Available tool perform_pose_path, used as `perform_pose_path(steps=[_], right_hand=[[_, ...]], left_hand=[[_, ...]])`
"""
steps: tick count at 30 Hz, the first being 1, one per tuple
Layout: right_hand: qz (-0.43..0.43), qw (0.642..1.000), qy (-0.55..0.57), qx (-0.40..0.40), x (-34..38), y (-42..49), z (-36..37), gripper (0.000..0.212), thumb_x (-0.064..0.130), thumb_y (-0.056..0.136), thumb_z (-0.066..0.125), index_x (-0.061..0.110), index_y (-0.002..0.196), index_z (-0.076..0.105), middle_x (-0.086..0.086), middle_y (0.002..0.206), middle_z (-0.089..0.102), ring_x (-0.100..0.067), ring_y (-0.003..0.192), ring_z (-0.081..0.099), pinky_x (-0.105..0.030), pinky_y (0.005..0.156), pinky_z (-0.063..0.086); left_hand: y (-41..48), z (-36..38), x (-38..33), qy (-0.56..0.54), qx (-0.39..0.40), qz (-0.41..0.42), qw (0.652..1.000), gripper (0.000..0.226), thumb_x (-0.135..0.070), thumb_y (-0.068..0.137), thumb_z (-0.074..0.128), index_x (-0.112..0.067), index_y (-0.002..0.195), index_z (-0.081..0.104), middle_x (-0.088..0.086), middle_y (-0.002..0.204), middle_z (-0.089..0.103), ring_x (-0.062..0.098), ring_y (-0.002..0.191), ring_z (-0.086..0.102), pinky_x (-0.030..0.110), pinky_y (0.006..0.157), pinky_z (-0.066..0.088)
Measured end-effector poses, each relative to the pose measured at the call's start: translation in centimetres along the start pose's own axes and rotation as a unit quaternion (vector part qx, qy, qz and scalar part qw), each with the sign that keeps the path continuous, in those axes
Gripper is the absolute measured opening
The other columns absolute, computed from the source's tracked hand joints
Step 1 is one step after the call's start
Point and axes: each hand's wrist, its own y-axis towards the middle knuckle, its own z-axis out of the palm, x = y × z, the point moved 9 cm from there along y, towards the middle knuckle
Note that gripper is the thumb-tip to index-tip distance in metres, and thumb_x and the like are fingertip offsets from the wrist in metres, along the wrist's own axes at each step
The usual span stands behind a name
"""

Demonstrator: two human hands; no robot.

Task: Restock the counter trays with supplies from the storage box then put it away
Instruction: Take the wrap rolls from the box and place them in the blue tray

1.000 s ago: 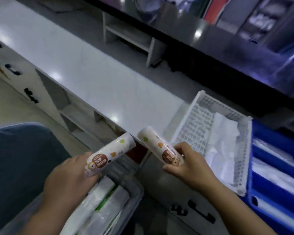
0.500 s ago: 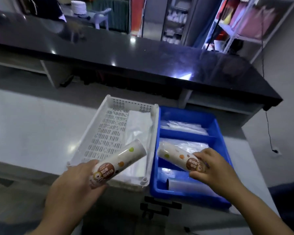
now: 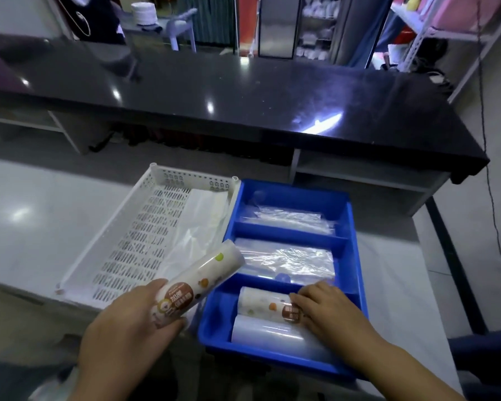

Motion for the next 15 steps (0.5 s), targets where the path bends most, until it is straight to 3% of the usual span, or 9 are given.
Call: perform_pose_path(steps=[3,5,7,9,12,15], right_hand=[[-0.016,1.0,-0.007,-0.015,0.9,0.0,-0.7,0.04,0.036,0.092,0.05,0.024,0.131,0.05,0.005,0.13,0.053,-0.017,0.116,0.048,-0.031,0.097,0.041],[-0.043,0.998,-0.011,-0.055,2.5,0.2,-2.0,0.033,0.034,0.077,0.071,0.025,0.108,0.066,0.004,0.104,0.067,-0.017,0.093,0.062,-0.03,0.075,0.054],[-0.086,0.993,-0.014,-0.084,5.1,0.8,-2.7,0.03,0.029,0.067,0.079,0.028,0.096,0.071,0.006,0.088,0.068,-0.015,0.077,0.064,-0.027,0.062,0.053],[-0.127,0.991,0.009,-0.049,7.9,1.7,-2.1,0.029,0.027,0.077,0.07,0.028,0.105,0.068,0.002,0.092,0.065,-0.019,0.084,0.059,-0.029,0.07,0.049],[-0.127,0.992,0.027,-0.001,9.8,3.5,-0.5,0.033,0.039,0.093,0.045,0.033,0.124,0.054,-0.001,0.109,0.052,-0.021,0.097,0.042,-0.035,0.082,0.034],[-0.139,0.989,-0.02,0.039,10.9,4.5,0.5,0.035,0.05,0.093,0.034,0.032,0.112,0.058,0.001,0.102,0.046,-0.018,0.092,0.036,-0.038,0.08,0.035]], left_hand=[[0.0,-0.4,-0.1,0.018,-0.009,0.011,1.0,0.059,-0.035,0.046,0.088,-0.04,0.098,0.061,-0.014,0.076,0.062,0.015,0.068,0.055,0.028,0.057,0.042],[0.2,-0.9,0.0,0.033,-0.015,0.016,0.999,0.059,-0.035,0.047,0.088,-0.038,0.099,0.062,-0.012,0.078,0.064,0.016,0.071,0.059,0.028,0.057,0.043],[0.5,-1.2,0.2,0.045,-0.019,0.022,0.999,0.057,-0.035,0.048,0.087,-0.037,0.1,0.063,-0.011,0.078,0.065,0.017,0.071,0.06,0.026,0.055,0.041],[0.8,-1.5,0.4,0.055,-0.02,0.035,0.998,0.057,-0.036,0.05,0.087,-0.034,0.102,0.063,-0.01,0.078,0.066,0.016,0.069,0.059,0.023,0.053,0.037],[1.2,-1.9,0.8,0.054,-0.024,0.049,0.997,0.056,-0.039,0.051,0.085,-0.035,0.103,0.062,-0.012,0.079,0.064,0.013,0.068,0.054,0.019,0.05,0.031],[1.5,-2.1,1.2,0.058,-0.017,0.074,0.995,0.059,-0.043,0.052,0.084,-0.035,0.105,0.061,-0.012,0.081,0.066,0.013,0.07,0.057,0.017,0.049,0.03]])
